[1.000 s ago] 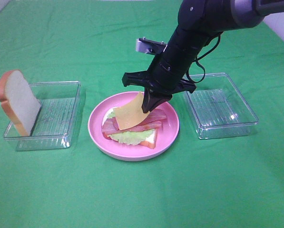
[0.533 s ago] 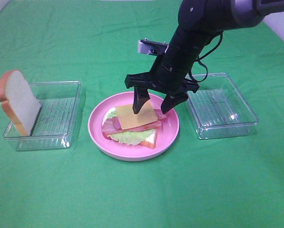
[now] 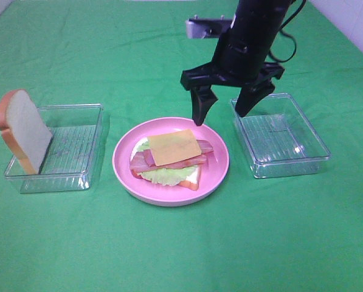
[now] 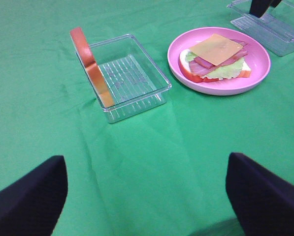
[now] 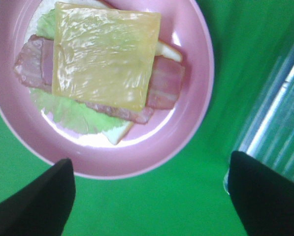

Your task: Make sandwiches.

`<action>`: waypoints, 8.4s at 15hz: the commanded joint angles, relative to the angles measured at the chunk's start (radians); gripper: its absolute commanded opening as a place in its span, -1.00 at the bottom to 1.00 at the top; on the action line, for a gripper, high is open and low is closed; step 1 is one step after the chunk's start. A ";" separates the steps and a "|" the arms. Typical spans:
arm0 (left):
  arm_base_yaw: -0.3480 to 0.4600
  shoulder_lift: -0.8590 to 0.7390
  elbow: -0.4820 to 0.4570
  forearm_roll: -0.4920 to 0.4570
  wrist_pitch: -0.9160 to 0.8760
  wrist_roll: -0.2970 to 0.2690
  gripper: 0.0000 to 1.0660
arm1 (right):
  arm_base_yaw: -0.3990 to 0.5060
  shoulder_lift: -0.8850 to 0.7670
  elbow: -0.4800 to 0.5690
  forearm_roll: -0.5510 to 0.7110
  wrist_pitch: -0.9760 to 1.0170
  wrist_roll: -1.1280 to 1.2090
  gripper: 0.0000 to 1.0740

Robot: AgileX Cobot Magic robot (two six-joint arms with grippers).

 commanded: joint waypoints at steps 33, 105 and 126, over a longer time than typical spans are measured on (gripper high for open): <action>-0.001 0.592 -0.189 0.041 -0.273 -0.168 0.47 | 0.003 -1.998 1.137 -0.099 -0.056 -0.138 0.46; 0.008 2.062 -0.835 -1.057 -0.438 0.325 -1.00 | 0.003 -1.998 1.137 -0.102 -0.057 -0.138 0.45; 0.008 1.392 -0.835 -0.204 -0.012 -0.051 0.41 | 0.003 -1.998 1.137 -0.102 -0.057 -0.138 0.45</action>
